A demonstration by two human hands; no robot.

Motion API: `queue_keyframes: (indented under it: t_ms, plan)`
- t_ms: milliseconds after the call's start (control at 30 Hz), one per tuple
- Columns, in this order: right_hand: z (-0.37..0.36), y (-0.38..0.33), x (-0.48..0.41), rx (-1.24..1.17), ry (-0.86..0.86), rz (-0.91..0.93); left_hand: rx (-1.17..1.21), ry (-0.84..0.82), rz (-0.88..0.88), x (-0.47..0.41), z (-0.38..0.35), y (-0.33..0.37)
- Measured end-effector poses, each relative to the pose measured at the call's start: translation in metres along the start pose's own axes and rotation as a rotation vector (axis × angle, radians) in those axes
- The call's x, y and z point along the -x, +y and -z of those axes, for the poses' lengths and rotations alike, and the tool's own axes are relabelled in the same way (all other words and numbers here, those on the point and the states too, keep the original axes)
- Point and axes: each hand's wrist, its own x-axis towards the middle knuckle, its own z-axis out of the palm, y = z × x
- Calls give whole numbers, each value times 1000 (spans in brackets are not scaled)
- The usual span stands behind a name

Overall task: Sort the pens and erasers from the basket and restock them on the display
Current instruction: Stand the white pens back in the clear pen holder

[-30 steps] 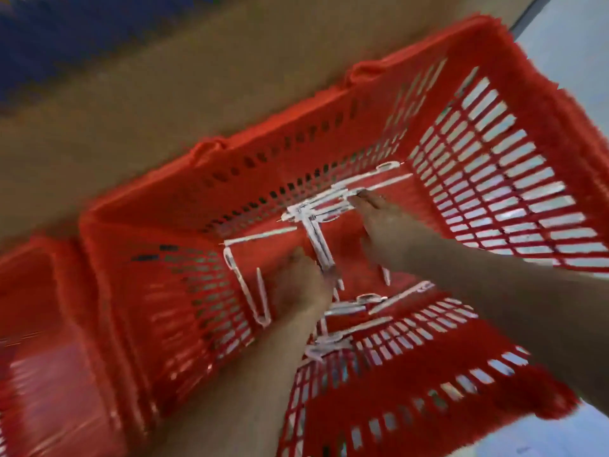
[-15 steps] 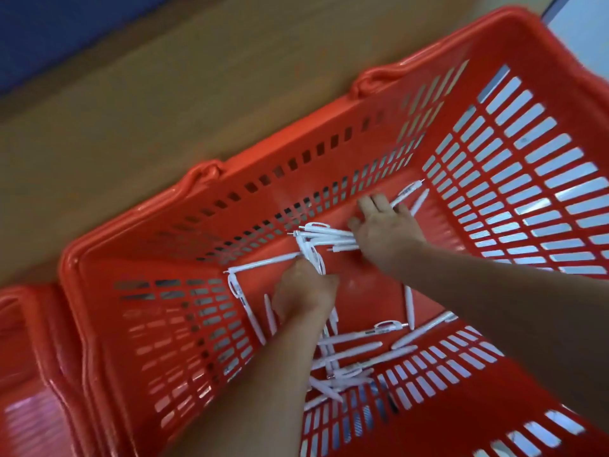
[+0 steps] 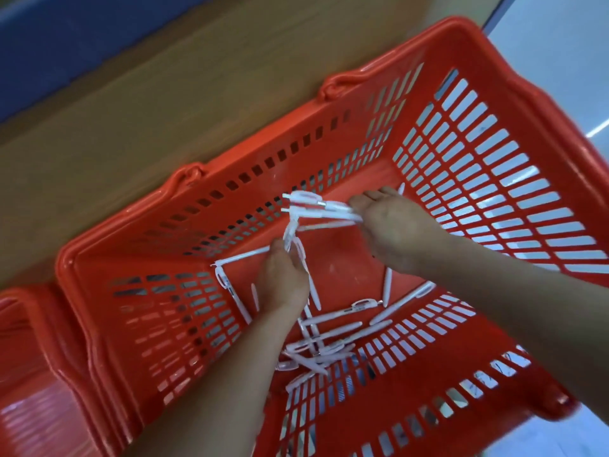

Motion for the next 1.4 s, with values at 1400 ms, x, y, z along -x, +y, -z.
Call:
queue_keyframes:
  t_ms: [1400]
  plan:
    - [667, -315, 255, -1485, -74, -296, 1168, -1, -121, 432, 579, 395]
